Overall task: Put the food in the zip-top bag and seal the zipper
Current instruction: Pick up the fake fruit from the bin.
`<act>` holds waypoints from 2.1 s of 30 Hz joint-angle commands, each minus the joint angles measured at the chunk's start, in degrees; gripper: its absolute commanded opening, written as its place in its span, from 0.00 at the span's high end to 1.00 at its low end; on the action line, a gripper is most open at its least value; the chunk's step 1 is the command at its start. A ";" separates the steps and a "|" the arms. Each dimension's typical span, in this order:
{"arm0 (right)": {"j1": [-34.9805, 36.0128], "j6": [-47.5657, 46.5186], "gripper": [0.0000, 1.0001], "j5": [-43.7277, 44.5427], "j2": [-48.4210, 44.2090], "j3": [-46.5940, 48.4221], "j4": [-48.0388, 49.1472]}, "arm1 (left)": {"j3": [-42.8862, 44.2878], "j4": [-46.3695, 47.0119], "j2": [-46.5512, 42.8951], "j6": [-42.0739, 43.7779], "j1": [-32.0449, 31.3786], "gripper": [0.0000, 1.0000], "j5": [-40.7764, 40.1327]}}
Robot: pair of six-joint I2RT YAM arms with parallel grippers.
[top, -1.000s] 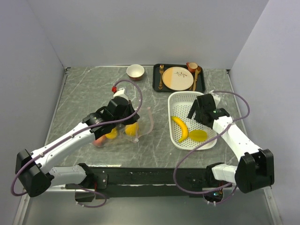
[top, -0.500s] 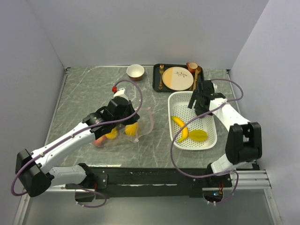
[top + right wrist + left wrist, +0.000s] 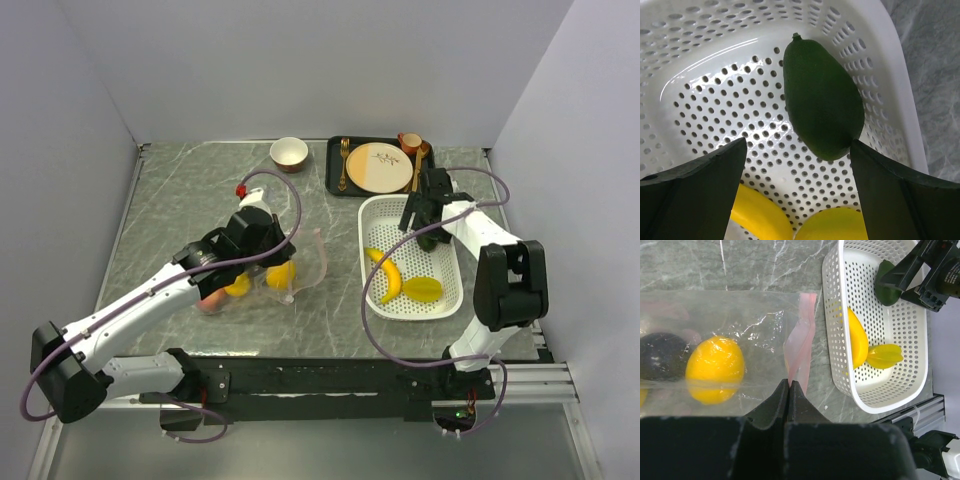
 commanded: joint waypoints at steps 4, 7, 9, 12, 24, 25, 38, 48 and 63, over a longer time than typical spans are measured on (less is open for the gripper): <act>-1.38 -2.18 0.10 4.23 0.80 2.49 2.57 | 0.94 0.33 -2.17 -0.17 -0.25 0.99 -1.48; -1.73 -2.00 0.11 4.76 1.07 2.76 2.66 | 0.67 1.03 -1.99 -0.26 -0.25 0.99 -0.87; -1.73 -2.00 0.10 4.42 1.51 3.02 3.01 | 0.67 1.30 -1.90 -0.26 -0.25 0.99 -0.60; -1.74 -2.09 0.12 4.24 2.82 3.37 3.10 | 1.11 0.60 -1.99 0.00 -0.25 0.99 -0.68; -2.00 -1.91 0.18 6.08 6.69 5.66 4.51 | -0.30 -0.11 -3.92 -0.88 -0.25 0.99 -1.91; -2.00 -1.91 0.18 6.43 7.13 5.83 4.51 | -0.21 -0.20 -3.49 -0.70 -0.25 0.99 -2.00; -1.91 -2.35 0.46 2.75 7.31 3.64 6.18 | 0.59 -0.02 -2.17 -0.17 -0.34 0.99 -1.56; -1.82 -0.95 0.40 -1.82 4.06 -0.32 7.32 | 1.46 0.15 -1.02 0.18 -0.25 0.99 -0.77; -1.47 -0.68 0.29 -5.34 2.83 -3.31 8.29 | -0.12 1.21 -1.55 -0.88 -0.25 0.99 0.37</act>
